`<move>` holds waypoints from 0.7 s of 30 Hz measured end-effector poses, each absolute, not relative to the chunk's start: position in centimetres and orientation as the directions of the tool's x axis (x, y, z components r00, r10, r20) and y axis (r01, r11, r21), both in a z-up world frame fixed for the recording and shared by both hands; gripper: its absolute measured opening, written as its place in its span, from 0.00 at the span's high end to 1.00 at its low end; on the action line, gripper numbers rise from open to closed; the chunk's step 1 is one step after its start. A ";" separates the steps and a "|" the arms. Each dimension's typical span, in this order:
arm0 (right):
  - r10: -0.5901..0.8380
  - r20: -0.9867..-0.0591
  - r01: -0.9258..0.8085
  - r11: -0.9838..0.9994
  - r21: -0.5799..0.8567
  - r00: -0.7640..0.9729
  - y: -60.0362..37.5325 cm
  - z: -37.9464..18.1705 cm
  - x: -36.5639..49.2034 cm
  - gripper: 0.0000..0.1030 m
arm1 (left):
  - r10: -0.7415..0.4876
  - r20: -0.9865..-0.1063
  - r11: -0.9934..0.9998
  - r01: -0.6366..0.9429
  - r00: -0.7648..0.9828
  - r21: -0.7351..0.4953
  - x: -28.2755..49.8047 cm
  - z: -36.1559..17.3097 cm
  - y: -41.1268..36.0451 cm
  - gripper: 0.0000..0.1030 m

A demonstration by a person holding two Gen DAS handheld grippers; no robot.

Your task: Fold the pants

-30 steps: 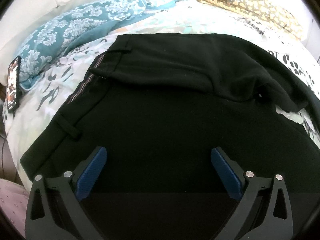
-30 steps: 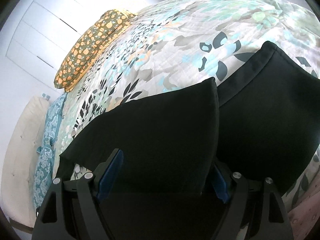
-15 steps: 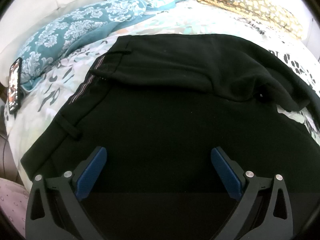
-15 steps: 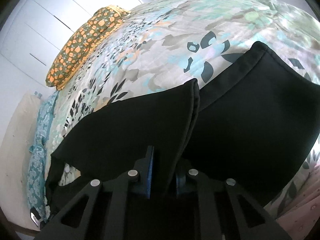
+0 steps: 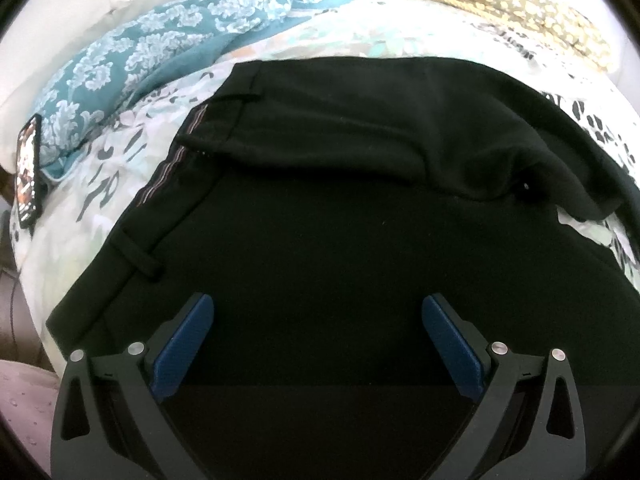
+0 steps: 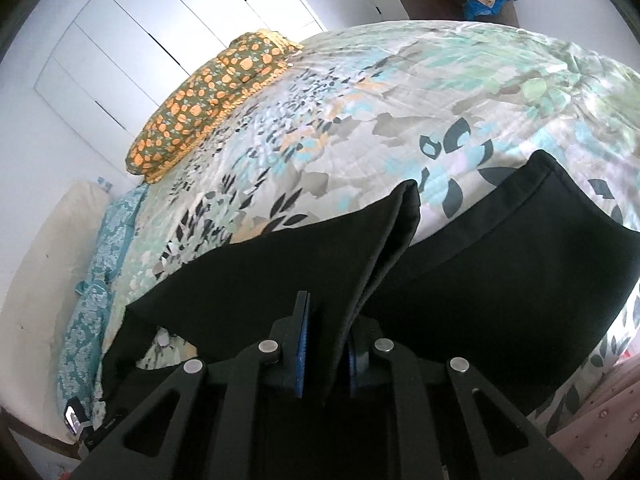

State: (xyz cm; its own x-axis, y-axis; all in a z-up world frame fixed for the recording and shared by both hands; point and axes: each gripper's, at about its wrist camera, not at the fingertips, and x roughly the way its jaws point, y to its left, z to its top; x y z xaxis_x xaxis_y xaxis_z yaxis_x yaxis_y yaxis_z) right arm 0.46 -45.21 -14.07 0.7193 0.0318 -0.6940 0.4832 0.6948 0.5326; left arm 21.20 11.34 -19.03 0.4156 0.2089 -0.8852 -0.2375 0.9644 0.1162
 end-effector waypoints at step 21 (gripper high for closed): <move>0.070 -0.624 0.383 0.735 0.560 0.778 -44.6 -11.9 0.3 0.87 | 0.091 -0.944 0.992 -0.114 0.318 0.057 23.3 -16.5 6.4 0.00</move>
State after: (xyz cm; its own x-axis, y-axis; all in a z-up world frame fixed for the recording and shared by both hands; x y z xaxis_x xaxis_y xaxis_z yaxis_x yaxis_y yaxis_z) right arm 0.29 -44.60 -11.93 0.7780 0.0702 -0.6243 0.3831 0.7346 0.5601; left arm 23.34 6.43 -16.51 0.3178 0.0910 -0.9438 -0.1136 0.9919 0.0574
